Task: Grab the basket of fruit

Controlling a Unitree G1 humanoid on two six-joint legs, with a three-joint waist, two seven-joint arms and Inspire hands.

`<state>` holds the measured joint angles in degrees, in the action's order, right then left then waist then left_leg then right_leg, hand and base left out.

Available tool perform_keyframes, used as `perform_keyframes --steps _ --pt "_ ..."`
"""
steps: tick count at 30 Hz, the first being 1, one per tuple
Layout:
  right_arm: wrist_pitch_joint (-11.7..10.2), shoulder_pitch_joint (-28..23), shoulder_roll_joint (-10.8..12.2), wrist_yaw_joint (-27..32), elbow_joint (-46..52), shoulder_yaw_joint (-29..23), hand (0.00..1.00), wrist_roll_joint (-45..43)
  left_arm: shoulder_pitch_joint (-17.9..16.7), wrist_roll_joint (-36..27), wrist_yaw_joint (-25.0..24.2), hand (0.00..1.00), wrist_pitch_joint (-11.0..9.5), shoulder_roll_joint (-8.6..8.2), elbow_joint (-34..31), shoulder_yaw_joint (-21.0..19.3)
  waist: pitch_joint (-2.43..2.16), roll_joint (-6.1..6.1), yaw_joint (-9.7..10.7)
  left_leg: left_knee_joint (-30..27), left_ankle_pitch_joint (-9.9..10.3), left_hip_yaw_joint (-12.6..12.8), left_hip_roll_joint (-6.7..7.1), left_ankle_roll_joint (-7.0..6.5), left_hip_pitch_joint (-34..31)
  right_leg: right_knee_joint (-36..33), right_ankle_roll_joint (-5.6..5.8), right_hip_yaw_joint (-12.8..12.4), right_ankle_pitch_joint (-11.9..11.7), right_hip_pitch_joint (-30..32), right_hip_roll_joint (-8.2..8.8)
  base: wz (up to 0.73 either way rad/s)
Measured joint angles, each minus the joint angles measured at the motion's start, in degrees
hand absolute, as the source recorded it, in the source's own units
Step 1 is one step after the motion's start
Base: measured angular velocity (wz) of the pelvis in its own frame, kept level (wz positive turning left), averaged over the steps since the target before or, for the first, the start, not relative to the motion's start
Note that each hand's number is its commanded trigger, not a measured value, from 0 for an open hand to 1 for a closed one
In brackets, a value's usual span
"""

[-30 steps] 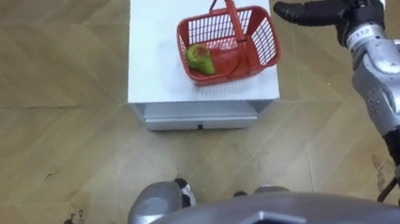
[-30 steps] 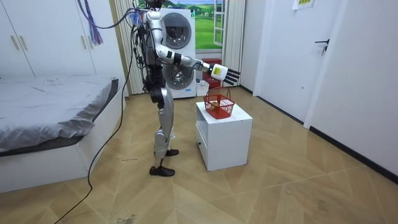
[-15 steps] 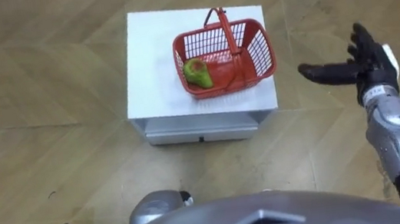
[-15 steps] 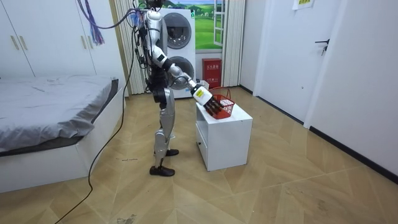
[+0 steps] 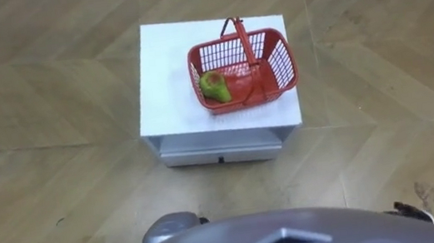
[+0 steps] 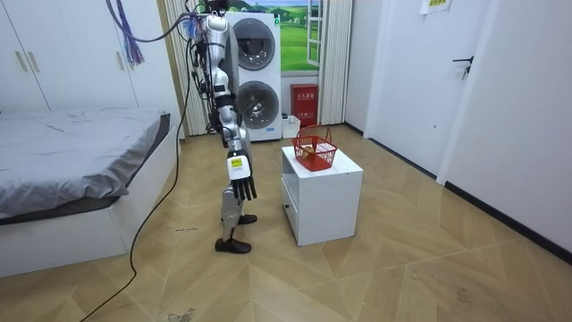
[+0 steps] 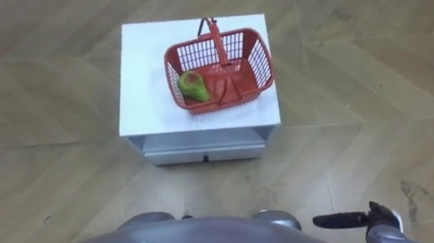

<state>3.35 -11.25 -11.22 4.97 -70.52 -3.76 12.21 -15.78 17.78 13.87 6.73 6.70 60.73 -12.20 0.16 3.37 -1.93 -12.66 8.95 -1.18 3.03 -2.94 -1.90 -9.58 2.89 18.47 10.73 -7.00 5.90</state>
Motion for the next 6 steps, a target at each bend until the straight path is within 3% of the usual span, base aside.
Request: perform_keyframes --steps 6 --pt "3.11 -0.02 1.46 -0.92 -3.82 0.00 0.00 -6.34 0.03 1.29 -0.54 0.00 0.45 -0.57 -0.02 -1.20 -0.19 -0.51 0.12 0.06 -0.01 -0.31 0.44 -0.03 0.58 -0.16 0.09 -0.13 0.92 -0.23 0.25 0.01"
